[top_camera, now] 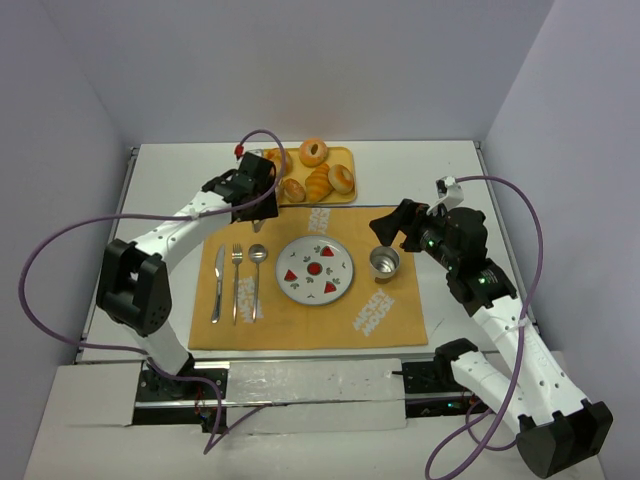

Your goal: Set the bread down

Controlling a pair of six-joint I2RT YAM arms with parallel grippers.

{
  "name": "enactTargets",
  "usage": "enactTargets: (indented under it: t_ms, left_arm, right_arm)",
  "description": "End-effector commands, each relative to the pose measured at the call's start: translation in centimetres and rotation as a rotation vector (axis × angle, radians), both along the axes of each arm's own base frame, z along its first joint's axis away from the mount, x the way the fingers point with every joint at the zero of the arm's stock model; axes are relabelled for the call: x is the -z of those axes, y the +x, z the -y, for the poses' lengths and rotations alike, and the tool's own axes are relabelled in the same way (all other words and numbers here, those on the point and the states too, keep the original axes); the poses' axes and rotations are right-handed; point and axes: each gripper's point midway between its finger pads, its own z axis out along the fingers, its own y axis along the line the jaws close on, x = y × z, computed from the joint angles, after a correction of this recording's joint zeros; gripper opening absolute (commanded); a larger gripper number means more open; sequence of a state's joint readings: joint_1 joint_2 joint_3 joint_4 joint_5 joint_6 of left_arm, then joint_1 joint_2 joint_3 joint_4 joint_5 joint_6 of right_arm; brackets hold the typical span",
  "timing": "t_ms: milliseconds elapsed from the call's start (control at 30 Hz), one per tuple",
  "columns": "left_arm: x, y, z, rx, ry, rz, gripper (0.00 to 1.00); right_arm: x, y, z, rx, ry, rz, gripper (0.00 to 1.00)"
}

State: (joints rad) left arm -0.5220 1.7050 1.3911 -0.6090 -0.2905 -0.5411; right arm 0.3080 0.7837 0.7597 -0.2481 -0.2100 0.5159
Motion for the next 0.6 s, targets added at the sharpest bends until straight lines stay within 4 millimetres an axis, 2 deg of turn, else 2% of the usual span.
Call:
enactTargets:
  t_ms: [0,400,567]
  left_arm:
    - [-0.3,1.0,0.6,-0.016,-0.013,0.044,0.61]
    - [0.8,1.0,0.6,-0.023,0.016,0.027,0.60]
    - [1.2,1.1,0.7,-0.025,0.021,0.022,0.54]
  right_arm:
    - [-0.7,0.0,0.0,0.003,0.006,0.035,1.00]
    - [-0.6,0.3,0.0,0.006,0.003,0.031,1.00]
    - [-0.6,0.4,0.0,0.008,-0.002,0.028,1.00]
